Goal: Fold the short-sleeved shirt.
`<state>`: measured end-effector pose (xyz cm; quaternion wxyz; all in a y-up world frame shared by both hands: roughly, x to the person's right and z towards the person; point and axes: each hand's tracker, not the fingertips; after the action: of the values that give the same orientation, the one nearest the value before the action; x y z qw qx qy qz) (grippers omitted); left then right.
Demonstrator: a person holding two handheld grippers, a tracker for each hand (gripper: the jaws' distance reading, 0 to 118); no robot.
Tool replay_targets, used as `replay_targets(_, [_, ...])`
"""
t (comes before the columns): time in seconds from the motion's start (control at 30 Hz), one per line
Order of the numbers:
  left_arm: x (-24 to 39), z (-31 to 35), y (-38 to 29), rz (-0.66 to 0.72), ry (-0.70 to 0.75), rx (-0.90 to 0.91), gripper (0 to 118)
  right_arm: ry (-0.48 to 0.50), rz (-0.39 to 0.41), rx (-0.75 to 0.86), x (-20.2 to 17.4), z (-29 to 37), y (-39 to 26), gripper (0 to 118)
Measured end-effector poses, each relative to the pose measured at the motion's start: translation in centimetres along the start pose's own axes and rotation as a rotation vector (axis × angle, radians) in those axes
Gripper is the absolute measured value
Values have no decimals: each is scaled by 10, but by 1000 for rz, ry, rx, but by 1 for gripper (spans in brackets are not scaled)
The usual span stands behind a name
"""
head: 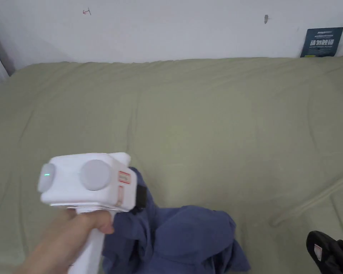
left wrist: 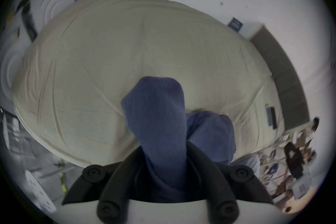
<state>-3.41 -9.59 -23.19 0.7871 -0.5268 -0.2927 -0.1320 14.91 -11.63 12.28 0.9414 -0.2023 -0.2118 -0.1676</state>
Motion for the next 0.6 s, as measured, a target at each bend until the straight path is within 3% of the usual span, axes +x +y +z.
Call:
replay_targets(0.17, [83,-40,-6,-124,-13,-53,8,-18,-62,2,16,1,-4,1])
replay_targets(0.2, [98,-49,-8,-143,-2,-56,18,-23,-70,6,19,3,-4,1])
replay_targets(0.23, [108,-59,-10,-146,13,-55,51,-28,-77,9,22,4,-5,1])
replay_targets(0.27, [116,-70,-11,-148,10,-39,110,-34,-83,6,25,5,-5,1])
replay_targets(0.3, [121,-79,-12,-161,11,-23,118,-42,-88,7,27,7,-5,1])
replay_targets(0.37, [131,-78,-19,-173,7,-35,111,-54,-91,6,31,11,-5,1])
replay_targets(0.53, [110,-36,-10,-110,-217,16,105,-77,-103,1,40,13,-4,1])
replay_targets(0.6, [84,-18,-9,-64,-260,62,91,-82,-109,-6,42,9,-5,1])
